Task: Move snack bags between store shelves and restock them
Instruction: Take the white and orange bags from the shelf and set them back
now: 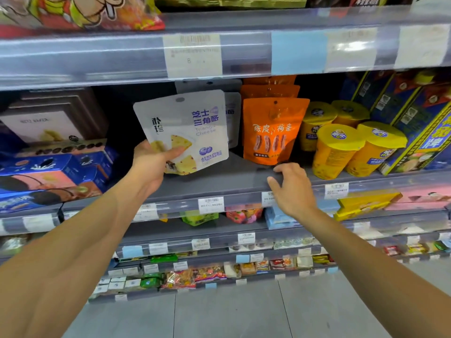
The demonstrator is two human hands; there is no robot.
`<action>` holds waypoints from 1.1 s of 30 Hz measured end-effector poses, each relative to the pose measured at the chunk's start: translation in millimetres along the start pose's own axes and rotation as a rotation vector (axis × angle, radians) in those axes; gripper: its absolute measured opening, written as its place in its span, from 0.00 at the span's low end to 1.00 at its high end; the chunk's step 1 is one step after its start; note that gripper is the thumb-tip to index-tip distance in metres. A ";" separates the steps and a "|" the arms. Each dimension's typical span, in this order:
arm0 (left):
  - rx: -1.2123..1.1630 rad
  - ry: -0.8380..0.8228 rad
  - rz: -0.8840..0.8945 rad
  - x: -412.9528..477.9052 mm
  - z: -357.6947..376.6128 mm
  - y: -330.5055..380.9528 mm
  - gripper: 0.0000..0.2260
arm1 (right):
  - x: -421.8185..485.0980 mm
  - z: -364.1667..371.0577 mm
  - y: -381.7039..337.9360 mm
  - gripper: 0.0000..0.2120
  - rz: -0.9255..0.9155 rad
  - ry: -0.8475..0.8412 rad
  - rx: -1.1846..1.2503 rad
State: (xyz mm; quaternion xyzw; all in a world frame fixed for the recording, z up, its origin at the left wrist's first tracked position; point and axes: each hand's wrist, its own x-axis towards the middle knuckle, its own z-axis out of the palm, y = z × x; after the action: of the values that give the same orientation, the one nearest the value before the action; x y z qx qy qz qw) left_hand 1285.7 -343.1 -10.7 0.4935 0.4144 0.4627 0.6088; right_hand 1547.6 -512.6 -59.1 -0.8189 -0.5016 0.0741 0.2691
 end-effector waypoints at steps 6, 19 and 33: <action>0.059 -0.009 -0.031 25.0 28.7 -16.1 0.17 | -4.3 9.4 12.8 0.16 -0.115 0.054 -0.140; 0.100 0.033 -0.033 45.6 26.2 -41.3 0.20 | -4.3 14.5 15.5 0.16 -0.115 0.077 -0.138; 0.140 0.072 -0.057 51.3 33.5 -47.0 0.19 | -5.1 12.4 13.5 0.15 -0.112 0.074 -0.139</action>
State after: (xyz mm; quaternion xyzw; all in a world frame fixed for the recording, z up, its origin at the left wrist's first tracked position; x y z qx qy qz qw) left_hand 1336.9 -304.5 -53.8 0.5059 0.4815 0.4324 0.5703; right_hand 1550.7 -517.2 -77.3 -0.8082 -0.5404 -0.0062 0.2338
